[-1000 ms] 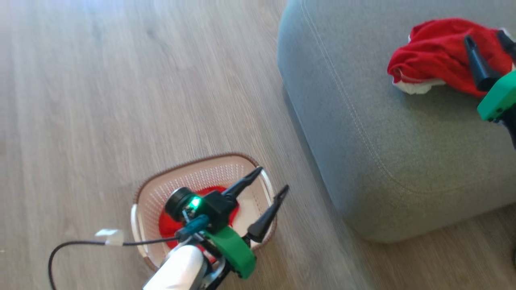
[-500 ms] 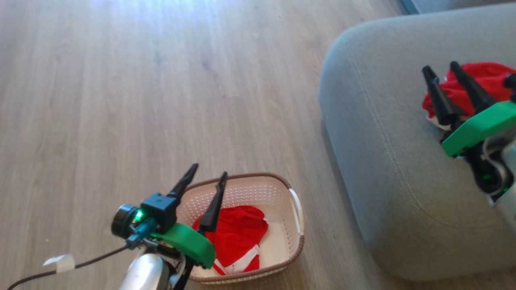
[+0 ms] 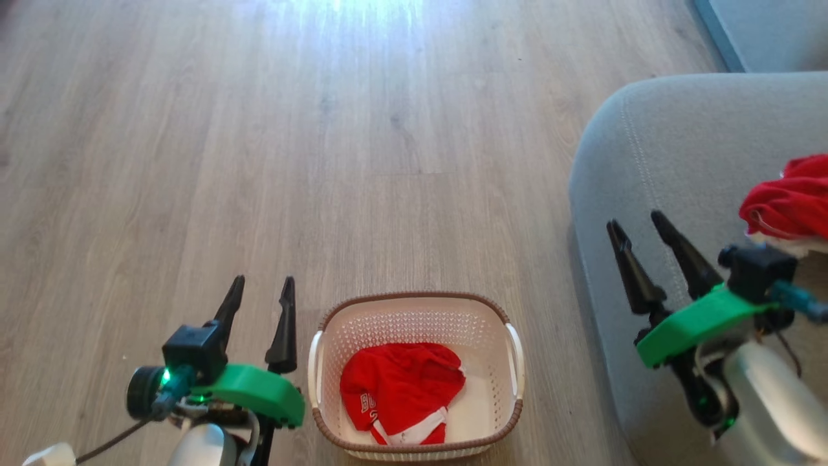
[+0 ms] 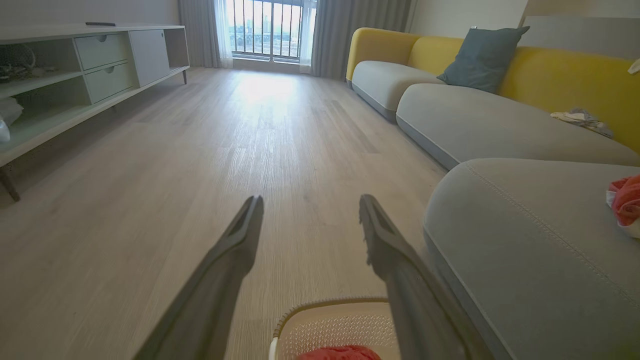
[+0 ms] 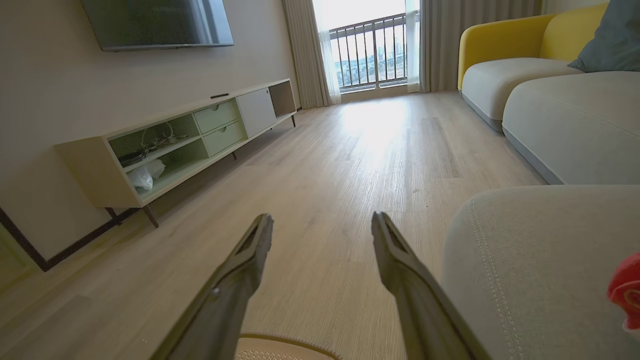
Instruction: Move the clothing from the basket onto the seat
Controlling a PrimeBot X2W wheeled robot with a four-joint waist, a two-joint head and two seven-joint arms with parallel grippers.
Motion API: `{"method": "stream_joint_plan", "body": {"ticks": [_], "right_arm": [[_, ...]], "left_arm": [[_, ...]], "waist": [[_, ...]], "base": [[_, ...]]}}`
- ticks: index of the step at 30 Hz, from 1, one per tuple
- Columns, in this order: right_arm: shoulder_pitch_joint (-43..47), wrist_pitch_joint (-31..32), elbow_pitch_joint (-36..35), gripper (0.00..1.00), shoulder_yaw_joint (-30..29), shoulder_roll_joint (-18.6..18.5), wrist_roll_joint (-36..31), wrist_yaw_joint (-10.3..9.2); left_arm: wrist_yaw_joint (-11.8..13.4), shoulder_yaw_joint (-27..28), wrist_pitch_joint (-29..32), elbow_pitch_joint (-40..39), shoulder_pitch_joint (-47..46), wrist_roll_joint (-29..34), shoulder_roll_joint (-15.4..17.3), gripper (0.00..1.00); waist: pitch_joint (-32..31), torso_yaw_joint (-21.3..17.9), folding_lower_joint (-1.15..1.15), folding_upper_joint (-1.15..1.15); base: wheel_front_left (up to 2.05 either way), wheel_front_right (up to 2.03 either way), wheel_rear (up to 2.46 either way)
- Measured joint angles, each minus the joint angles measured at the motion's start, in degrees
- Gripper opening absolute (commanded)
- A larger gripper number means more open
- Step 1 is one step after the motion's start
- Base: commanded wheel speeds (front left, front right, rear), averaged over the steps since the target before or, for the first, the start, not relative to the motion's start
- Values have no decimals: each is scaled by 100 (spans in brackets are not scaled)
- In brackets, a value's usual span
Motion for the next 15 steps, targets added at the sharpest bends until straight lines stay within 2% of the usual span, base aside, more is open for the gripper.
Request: {"method": "stream_joint_plan", "body": {"ticks": [9,15], "right_arm": [[959,0,5,100,-1009,903,-731,-1],[1274,0,31,100,-1268,1204,-972,-1]], "left_arm": [[249,94,0,-67,252,-23,-1,100],[353,74,0,-102,266,-24,-1,100]], "waist": [[-35,141,0,0],[-33,128,0,0]], "base": [[0,0,0],[0,0,0]]}}
